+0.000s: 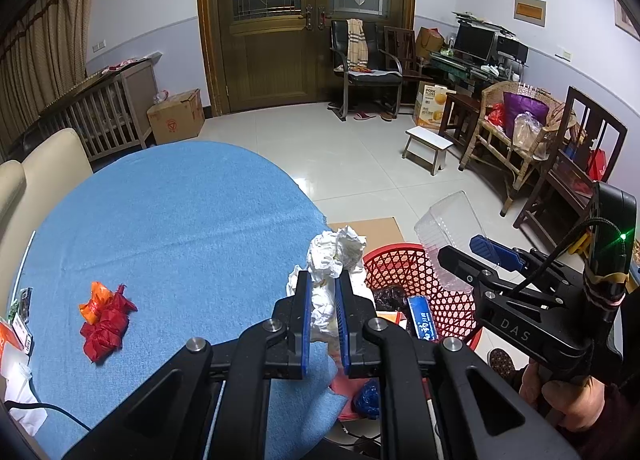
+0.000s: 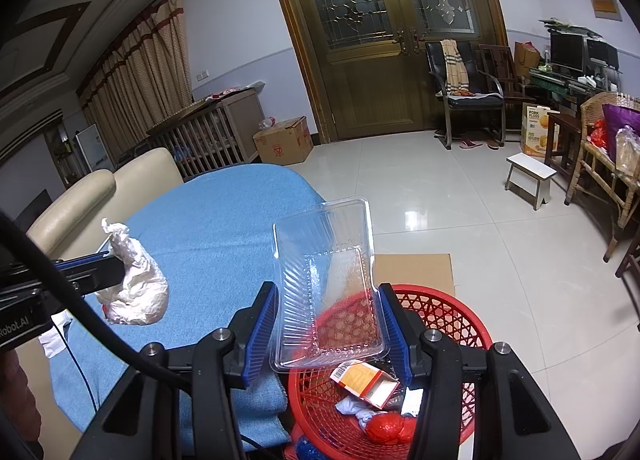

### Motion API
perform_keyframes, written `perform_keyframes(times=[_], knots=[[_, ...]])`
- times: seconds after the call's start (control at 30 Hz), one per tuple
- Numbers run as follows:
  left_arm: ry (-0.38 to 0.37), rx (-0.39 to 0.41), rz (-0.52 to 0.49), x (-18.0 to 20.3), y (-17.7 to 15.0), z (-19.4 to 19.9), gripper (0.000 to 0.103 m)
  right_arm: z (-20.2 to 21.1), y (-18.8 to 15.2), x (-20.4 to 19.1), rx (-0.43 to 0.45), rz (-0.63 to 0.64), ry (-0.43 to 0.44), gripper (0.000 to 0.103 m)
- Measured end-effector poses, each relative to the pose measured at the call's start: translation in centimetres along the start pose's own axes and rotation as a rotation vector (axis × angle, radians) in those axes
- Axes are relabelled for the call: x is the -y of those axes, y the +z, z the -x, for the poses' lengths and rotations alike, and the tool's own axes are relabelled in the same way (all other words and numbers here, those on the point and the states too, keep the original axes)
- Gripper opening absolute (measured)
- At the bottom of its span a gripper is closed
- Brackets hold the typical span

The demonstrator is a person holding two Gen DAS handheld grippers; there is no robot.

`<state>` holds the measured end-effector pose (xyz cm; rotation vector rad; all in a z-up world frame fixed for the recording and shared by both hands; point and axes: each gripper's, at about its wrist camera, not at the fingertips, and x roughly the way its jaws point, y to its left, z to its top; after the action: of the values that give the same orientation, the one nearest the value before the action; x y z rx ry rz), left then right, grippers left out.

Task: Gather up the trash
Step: 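Carry the white paper and clear tray over the wastebasket with both tools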

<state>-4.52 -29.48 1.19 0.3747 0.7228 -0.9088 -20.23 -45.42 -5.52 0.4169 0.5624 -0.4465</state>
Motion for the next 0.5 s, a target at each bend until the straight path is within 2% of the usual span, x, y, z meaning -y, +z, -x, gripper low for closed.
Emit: perform_keyframes(times=[0.5], knots=[[-0.016, -0.007, -0.014, 0.14, -0.05, -0.22, 0.012, 0.46, -0.03, 0.33, 0.002, -0.025, -0.007, 0.054]])
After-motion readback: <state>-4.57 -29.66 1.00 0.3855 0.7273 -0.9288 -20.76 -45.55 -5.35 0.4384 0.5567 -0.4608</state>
